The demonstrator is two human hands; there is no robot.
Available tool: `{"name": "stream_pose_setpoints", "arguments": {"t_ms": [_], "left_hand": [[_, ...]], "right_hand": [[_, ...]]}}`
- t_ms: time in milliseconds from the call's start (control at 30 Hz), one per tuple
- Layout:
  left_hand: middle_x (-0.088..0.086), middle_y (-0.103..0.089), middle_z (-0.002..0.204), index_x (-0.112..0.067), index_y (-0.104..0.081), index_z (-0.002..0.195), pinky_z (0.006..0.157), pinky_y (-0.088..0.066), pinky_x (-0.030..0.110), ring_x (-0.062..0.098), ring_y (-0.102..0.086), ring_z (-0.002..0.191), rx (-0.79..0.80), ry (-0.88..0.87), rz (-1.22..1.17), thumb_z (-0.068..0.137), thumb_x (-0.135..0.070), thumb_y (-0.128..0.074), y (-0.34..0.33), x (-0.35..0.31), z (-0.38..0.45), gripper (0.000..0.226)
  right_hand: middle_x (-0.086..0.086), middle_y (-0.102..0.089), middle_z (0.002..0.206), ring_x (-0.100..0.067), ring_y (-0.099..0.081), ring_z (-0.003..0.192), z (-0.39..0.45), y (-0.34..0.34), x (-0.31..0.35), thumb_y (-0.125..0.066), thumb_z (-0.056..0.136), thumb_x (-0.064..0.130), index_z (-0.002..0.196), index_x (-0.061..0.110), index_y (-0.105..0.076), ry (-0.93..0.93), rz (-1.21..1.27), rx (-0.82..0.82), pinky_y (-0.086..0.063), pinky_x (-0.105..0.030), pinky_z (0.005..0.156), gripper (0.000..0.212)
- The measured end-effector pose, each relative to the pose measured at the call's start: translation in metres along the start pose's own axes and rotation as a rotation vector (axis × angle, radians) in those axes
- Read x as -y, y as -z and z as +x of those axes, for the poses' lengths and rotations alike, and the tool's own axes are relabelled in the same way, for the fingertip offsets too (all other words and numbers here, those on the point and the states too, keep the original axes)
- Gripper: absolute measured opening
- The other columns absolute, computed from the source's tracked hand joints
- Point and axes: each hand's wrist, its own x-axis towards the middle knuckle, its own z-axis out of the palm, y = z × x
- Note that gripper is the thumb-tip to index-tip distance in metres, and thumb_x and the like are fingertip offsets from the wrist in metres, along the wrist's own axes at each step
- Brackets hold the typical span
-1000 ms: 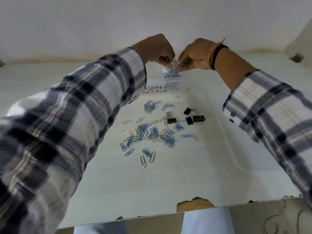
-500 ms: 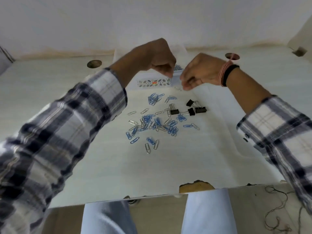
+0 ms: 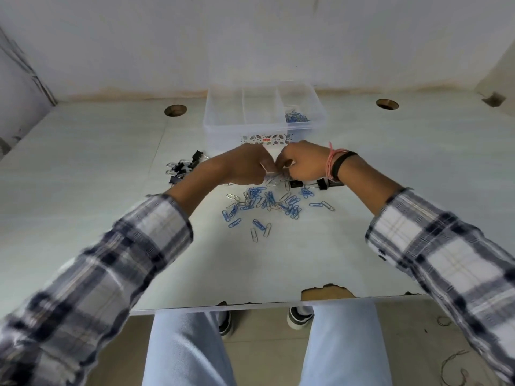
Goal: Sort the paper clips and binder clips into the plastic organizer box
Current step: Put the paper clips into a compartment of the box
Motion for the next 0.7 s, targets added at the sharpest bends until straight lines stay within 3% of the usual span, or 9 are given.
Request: {"name": "stream_pose_setpoints", "arguments": {"t_ms": [67, 200, 267, 367, 500, 700], "left_hand": [[0.004, -0.062, 0.143, -0.014, -0.063, 0.138, 0.098, -0.048, 0.03, 0.019, -0.061, 0.124, -0.018, -0.01, -0.032, 0.087, -0.006, -0.076, 0.003, 0.013, -0.014, 0.053], [-0.003, -0.032, 0.161, -0.029, -0.027, 0.161, 0.119, -0.035, 0.042, 0.022, -0.036, 0.146, 0.168, 0.059, 0.178, 0.071, -0.054, -0.087, 0.0, 0.036, -0.036, 0.11], [0.0, -0.029, 0.159, -0.03, -0.019, 0.162, 0.121, -0.031, 0.047, 0.024, -0.029, 0.147, 0.186, 0.06, 0.221, 0.066, -0.063, -0.086, -0.009, 0.04, -0.038, 0.122], [0.005, -0.039, 0.147, -0.025, -0.033, 0.158, 0.113, -0.041, 0.043, 0.027, -0.044, 0.135, 0.063, 0.037, 0.076, 0.071, -0.054, -0.086, -0.021, 0.037, -0.031, 0.106], [0.009, -0.055, 0.132, -0.017, -0.057, 0.143, 0.098, -0.05, 0.035, 0.026, -0.058, 0.116, -0.06, -0.009, -0.013, 0.08, -0.037, -0.086, -0.024, 0.028, -0.027, 0.073], [0.008, -0.059, 0.133, -0.015, -0.061, 0.139, 0.096, -0.048, 0.031, 0.024, -0.058, 0.118, -0.087, -0.017, -0.031, 0.082, -0.032, -0.084, -0.022, 0.029, -0.034, 0.064]], "right_hand": [[-0.006, -0.065, 0.13, -0.022, -0.061, 0.116, -0.008, 0.003, 0.001, -0.06, 0.09, 0.01, 0.128, 0.013, -0.066, 0.034, -0.009, -0.001, -0.045, -0.026, 0.095, 0.039], [-0.007, -0.066, 0.122, -0.02, -0.061, 0.104, -0.018, 0.0, -0.005, -0.075, 0.085, 0.024, 0.127, 0.014, -0.066, 0.019, -0.075, 0.008, -0.043, -0.025, 0.086, 0.044], [-0.007, -0.069, 0.112, -0.021, -0.063, 0.1, -0.021, -0.002, -0.009, -0.078, 0.082, 0.025, 0.12, 0.014, -0.071, -0.001, -0.07, 0.001, -0.049, -0.029, 0.087, 0.04], [-0.008, -0.072, 0.104, -0.024, -0.067, 0.097, -0.026, -0.001, -0.015, -0.073, 0.084, 0.014, 0.111, 0.014, -0.076, -0.01, -0.053, -0.073, -0.05, -0.028, 0.086, 0.027], [-0.01, -0.072, 0.112, -0.026, -0.066, 0.104, -0.029, 0.002, -0.026, -0.065, 0.09, 0.01, 0.116, 0.012, -0.073, -0.023, -0.028, -0.177, -0.05, -0.033, 0.096, 0.028], [-0.018, -0.069, 0.12, -0.035, -0.066, 0.103, -0.026, 0.008, -0.051, -0.057, 0.087, 0.001, 0.118, 0.009, -0.072, -0.168, -0.091, -0.312, -0.051, -0.034, 0.096, 0.035]]}}
